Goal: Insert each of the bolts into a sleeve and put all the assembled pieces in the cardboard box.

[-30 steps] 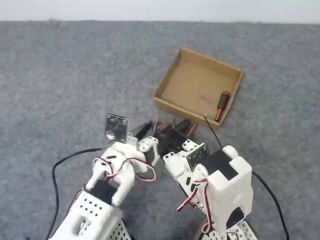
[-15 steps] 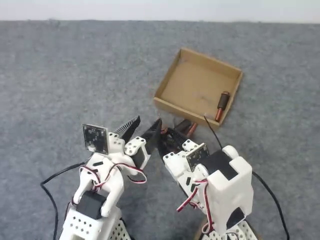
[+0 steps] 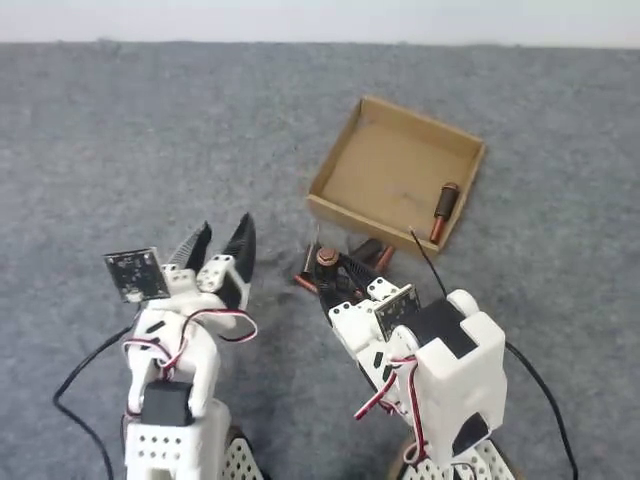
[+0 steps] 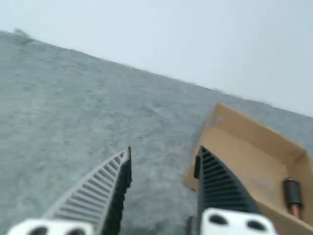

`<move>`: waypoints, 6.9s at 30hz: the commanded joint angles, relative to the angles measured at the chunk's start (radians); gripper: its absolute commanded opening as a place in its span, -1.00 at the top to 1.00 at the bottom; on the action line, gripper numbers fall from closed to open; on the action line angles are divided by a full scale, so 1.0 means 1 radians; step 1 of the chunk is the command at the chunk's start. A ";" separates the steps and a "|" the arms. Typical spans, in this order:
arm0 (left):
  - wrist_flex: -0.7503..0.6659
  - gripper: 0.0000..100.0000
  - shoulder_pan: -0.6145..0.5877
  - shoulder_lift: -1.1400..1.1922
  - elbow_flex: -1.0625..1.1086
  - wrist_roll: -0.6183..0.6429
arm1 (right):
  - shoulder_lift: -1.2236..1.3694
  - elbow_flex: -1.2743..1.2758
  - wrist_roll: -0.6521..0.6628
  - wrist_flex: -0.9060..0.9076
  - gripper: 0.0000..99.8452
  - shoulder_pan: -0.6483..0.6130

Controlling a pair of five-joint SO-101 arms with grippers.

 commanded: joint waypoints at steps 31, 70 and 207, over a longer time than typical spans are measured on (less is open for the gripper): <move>0.411 0.98 -0.166 -0.025 -0.005 -0.095 | -0.053 -0.315 0.011 -0.056 0.99 0.460; 0.411 0.98 -0.166 -0.025 -0.005 -0.095 | -0.522 -1.123 0.011 1.888 0.99 0.499; 0.407 0.98 -0.167 -0.025 -0.005 -0.095 | -0.423 -1.106 0.724 2.667 0.66 -0.035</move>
